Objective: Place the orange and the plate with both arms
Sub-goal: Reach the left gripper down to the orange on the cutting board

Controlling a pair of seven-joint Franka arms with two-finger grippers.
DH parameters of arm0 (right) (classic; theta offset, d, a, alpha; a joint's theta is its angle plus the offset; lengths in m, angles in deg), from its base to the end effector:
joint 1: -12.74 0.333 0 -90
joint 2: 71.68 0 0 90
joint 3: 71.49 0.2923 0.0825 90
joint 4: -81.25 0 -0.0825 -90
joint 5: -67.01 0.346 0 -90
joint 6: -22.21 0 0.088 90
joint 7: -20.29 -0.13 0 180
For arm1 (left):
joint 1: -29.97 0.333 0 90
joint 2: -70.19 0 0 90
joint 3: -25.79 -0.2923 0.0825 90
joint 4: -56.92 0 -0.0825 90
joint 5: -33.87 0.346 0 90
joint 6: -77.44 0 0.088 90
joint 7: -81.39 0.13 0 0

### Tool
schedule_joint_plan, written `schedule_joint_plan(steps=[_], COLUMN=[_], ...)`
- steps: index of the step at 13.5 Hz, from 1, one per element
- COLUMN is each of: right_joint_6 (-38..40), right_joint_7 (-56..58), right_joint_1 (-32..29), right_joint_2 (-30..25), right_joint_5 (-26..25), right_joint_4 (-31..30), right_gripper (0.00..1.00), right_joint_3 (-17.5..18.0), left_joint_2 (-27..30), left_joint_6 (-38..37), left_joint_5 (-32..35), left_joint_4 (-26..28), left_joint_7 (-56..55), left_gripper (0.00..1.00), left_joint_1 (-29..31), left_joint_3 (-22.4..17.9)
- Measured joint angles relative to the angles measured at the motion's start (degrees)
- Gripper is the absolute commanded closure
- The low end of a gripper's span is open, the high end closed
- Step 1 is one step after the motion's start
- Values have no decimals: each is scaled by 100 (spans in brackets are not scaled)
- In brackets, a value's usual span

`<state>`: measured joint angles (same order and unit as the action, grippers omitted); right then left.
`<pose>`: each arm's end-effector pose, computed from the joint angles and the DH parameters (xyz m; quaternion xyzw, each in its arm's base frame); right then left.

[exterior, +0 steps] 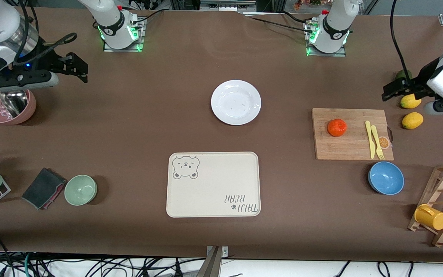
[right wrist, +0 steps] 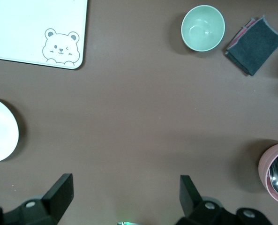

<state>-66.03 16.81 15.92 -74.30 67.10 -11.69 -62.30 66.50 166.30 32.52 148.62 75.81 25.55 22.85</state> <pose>0.4869 0.1087 0.5759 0.9968 0.0773 -0.0179 0.0054 0.5257 -0.0174 0.5299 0.9977 0.0362 -0.0574 0.0066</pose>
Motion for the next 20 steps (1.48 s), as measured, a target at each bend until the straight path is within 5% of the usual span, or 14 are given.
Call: schedule_joint_plan(steps=[7,20], right_joint_6=[11,80], right_joint_7=[0,0], right_joint_1=[0,-68], right_joint_2=[-45,-53], right_joint_5=[1,-199], right_joint_4=[41,66], right_gripper=[0,0], right_joint_3=[44,-147], left_joint_2=[-344,-1187], left_joint_6=[1248,4240], left_joint_5=[2,-154], left_joint_4=[1569,3119], left_joint_7=[10,9], left_gripper=[0,0], left_joint_1=[232,183], left_joint_3=[-9,61])
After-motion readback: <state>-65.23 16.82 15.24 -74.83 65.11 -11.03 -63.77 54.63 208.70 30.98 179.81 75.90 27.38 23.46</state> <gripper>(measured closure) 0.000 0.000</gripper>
